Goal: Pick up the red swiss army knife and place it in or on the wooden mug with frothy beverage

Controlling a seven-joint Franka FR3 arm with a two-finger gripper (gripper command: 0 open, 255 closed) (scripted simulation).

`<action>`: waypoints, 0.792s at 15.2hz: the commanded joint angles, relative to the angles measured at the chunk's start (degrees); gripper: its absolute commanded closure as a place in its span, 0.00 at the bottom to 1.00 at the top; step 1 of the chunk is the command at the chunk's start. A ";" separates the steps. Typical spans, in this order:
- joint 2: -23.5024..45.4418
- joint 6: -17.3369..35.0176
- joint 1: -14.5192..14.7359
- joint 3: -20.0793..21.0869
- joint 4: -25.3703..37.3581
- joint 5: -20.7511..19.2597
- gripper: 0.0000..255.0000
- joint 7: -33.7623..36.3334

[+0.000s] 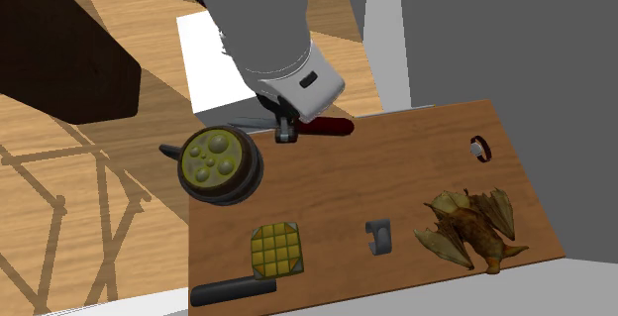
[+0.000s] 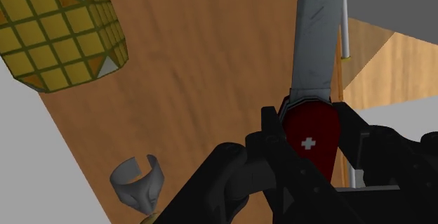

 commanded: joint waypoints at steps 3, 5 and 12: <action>-1.68 0.50 -2.62 -2.36 -2.40 0.10 1.00 -5.08; -2.41 0.50 -3.94 -3.62 -3.23 0.09 1.00 -7.66; -3.17 0.05 -8.62 -8.22 -3.96 0.18 1.00 -16.95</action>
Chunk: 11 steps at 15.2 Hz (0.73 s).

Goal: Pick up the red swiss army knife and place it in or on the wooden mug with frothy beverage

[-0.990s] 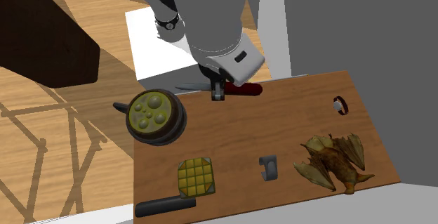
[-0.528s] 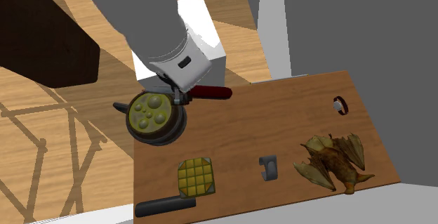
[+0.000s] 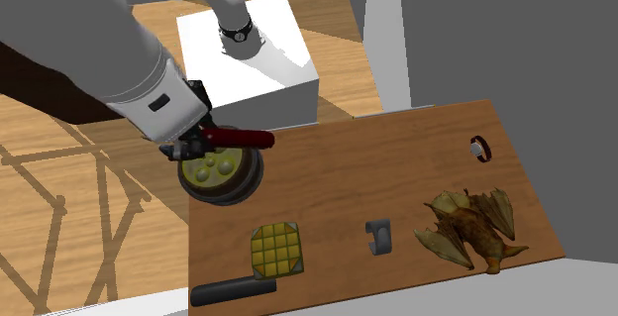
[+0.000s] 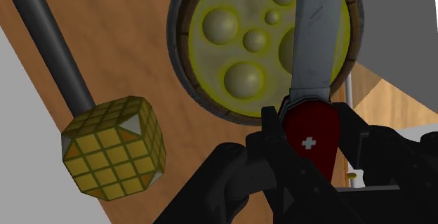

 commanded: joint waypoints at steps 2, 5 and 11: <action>-0.12 -0.20 -2.10 -2.05 -0.11 0.05 1.00 -4.22; 0.08 1.21 -2.73 -2.66 -1.39 0.14 1.00 -5.56; 0.34 5.77 -2.72 -2.65 -5.70 0.28 1.00 -5.81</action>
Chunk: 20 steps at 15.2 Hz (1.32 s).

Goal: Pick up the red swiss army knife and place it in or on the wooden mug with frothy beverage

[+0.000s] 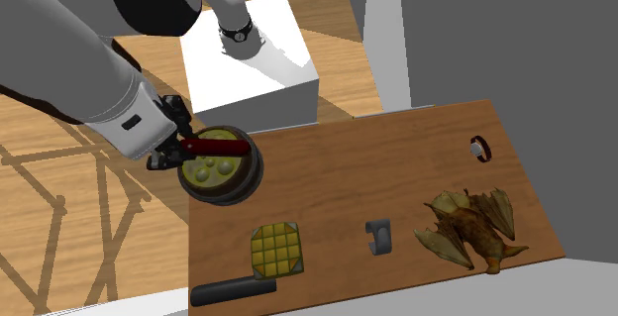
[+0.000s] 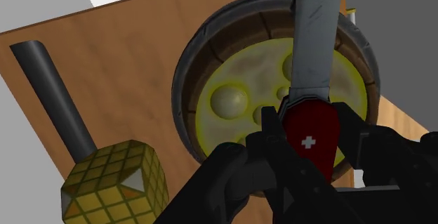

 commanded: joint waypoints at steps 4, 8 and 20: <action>0.55 3.71 -0.02 -0.01 -3.15 0.22 1.00 -0.30; 0.78 4.94 -0.02 -0.01 -4.15 0.31 1.00 -0.40; 0.78 4.94 -0.02 -0.01 -4.15 0.31 0.00 -0.40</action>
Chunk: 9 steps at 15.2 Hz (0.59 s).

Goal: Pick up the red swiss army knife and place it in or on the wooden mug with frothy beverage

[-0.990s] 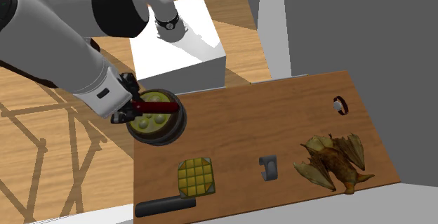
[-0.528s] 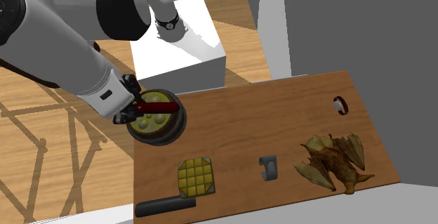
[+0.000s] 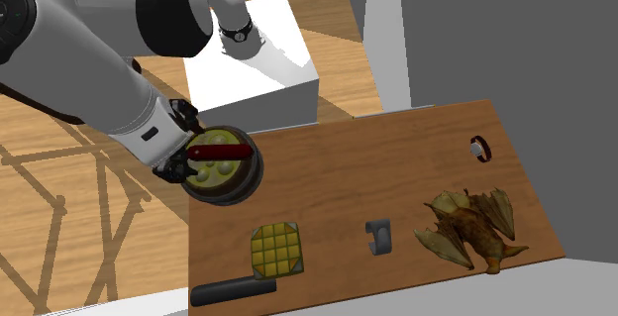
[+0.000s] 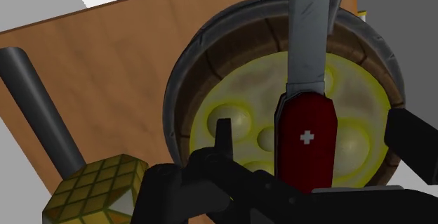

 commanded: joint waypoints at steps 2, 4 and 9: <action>-0.66 -3.72 -0.05 -0.06 3.09 -0.25 0.00 0.17; -0.99 -7.10 -0.10 -0.11 6.15 -0.39 0.00 0.27; -0.99 -7.10 -0.10 -0.11 6.15 -0.39 0.00 0.27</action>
